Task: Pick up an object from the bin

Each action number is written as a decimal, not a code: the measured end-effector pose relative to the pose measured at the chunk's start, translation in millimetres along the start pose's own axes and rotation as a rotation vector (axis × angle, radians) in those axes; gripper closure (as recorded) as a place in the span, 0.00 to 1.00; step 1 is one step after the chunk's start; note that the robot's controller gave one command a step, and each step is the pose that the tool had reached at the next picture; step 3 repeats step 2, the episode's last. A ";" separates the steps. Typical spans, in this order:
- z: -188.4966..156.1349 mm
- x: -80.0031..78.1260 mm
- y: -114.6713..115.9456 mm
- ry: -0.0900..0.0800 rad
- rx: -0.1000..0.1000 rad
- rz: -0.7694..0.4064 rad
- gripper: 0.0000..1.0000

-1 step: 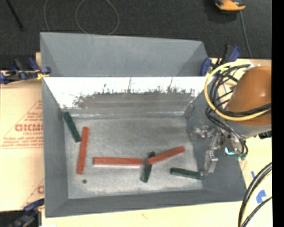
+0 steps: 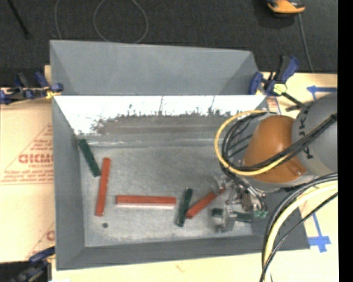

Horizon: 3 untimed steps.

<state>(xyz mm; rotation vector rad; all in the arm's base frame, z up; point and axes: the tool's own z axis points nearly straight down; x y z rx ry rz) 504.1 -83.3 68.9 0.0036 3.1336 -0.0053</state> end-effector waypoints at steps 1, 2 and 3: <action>-4.8 -1.7 -1.3 -0.004 0.002 -0.005 1.00; -150.6 -15.9 -54.6 -0.004 0.002 -0.090 1.00; -150.6 -15.9 -54.6 -0.004 0.002 -0.090 1.00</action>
Offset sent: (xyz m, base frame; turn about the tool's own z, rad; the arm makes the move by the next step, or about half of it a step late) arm 0.0000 0.0000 0.0000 0.0000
